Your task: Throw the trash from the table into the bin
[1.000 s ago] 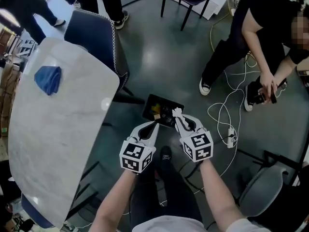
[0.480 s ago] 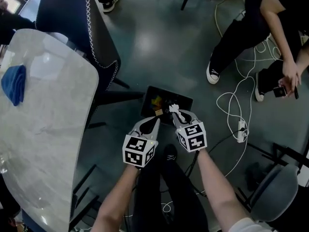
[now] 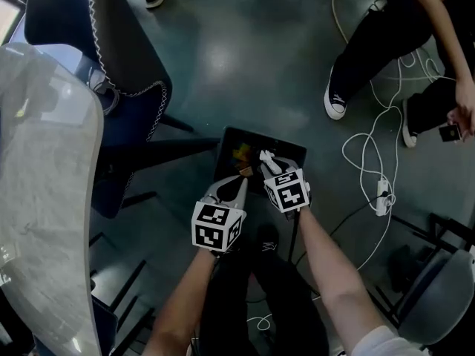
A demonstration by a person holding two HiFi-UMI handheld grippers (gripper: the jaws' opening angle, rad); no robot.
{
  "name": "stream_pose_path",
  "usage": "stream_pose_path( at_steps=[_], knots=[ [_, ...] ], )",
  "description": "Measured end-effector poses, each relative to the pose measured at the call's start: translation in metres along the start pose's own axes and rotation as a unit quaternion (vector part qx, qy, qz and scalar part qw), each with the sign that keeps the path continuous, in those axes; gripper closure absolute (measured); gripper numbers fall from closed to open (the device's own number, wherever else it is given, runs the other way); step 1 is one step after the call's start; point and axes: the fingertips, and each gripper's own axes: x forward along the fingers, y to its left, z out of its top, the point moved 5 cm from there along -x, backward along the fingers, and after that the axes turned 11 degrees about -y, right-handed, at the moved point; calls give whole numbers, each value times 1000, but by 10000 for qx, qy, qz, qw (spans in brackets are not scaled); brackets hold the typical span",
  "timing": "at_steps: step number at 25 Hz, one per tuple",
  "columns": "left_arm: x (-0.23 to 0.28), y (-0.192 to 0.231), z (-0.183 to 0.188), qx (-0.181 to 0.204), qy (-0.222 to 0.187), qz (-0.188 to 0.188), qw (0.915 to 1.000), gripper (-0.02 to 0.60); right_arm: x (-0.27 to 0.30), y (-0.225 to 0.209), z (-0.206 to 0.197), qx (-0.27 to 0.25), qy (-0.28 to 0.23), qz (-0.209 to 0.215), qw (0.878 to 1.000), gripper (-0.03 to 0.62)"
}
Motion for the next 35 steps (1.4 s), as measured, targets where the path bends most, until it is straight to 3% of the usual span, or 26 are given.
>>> stream_pose_path(
  at_steps=[6, 11, 13, 20, 35],
  knots=[
    [8, 4, -6, -70, 56, -18, 10000, 580, 19, 5, -4, 75, 306, 155, 9994, 268],
    [2, 3, 1, -96, 106, 25, 9999, 580, 3, 13, 3, 68, 278, 265, 9992, 244],
    [-3, 1, 8, -103, 94, 39, 9999, 580, -8, 16, 12, 41, 159, 231, 9996, 275],
    [-27, -26, 58, -30, -101, -82, 9999, 581, -77, 22, 68, 382, -500, -34, 9980, 565],
    [-155, -144, 217, 315, -928, -511, 9939, 580, -295, 93, 214, 170, -1841, 306, 9823, 568]
  ],
)
